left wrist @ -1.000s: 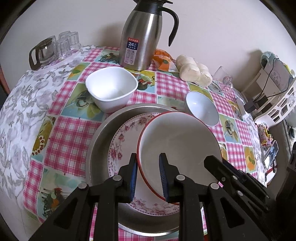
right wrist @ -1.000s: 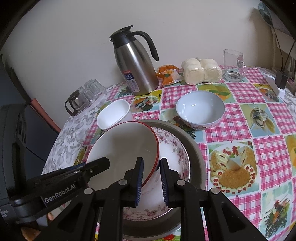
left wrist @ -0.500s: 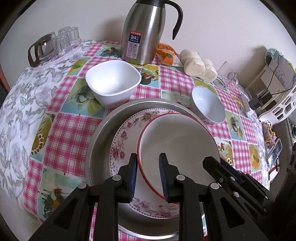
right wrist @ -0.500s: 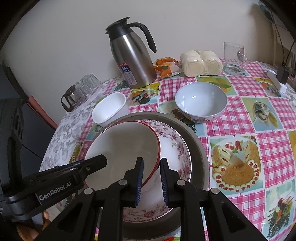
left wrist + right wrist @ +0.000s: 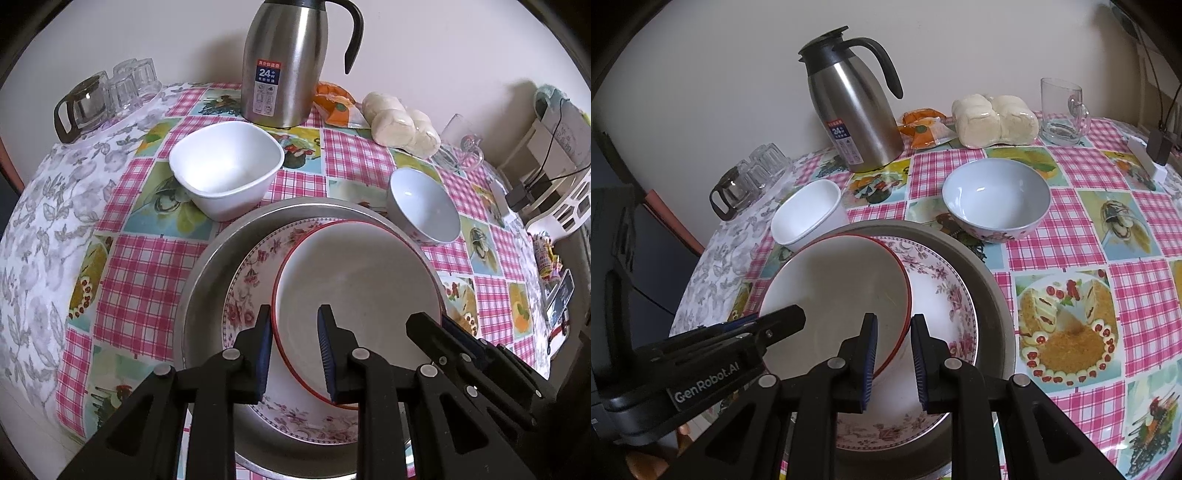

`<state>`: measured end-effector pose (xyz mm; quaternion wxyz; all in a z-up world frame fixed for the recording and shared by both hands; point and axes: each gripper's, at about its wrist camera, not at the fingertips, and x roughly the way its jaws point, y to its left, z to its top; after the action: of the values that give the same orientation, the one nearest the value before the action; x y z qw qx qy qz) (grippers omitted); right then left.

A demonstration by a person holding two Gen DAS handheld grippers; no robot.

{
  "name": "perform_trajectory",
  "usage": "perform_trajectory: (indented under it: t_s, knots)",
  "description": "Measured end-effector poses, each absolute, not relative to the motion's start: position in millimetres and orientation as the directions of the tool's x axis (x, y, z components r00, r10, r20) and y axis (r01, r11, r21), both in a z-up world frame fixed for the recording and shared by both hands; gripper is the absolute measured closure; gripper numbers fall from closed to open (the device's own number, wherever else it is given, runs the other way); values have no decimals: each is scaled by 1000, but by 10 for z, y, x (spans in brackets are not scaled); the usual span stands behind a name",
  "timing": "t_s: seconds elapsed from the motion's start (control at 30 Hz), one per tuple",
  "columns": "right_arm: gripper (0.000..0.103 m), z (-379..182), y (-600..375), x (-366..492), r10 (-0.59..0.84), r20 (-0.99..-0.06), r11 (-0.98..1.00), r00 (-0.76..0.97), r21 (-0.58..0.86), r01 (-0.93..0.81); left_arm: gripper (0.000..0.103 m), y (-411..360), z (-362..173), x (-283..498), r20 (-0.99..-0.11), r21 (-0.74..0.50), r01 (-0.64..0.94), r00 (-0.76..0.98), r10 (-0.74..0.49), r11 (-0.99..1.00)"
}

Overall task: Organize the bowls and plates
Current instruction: 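Carry the red-rimmed plate with both grippers and lower it onto the floral plate, then open both grippers to release the red-rimmed plate in the basin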

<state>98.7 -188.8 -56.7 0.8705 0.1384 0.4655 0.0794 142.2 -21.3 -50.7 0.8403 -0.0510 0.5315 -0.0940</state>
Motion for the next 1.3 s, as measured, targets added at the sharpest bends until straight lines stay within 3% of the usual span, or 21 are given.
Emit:
perform_trajectory:
  t_s: [0.47, 0.7, 1.0, 1.17, 1.3]
  knots:
    - [81, -610, -1845, 1035, 237, -817, 959, 526, 284, 9, 76, -208, -525, 1471, -894, -177, 98, 399, -201, 979]
    - [80, -589, -1857, 1024, 213, -824, 964, 526, 265, 25, 58, -159, -470, 1457, -889, -173, 83, 416, -192, 981]
    - [53, -512, -1878, 989, 175, -819, 971, 546, 236, 42, 40, -90, -371, 1432, -881, -156, 52, 445, -162, 986]
    - [34, -465, -1888, 982, 163, -807, 972, 567, 229, 46, 37, -43, -324, 1428, -874, -136, 31, 468, -135, 990]
    - [26, -469, -1907, 979, 152, -809, 973, 568, 222, 55, 20, 17, -321, 1443, -873, -116, -4, 478, -101, 993]
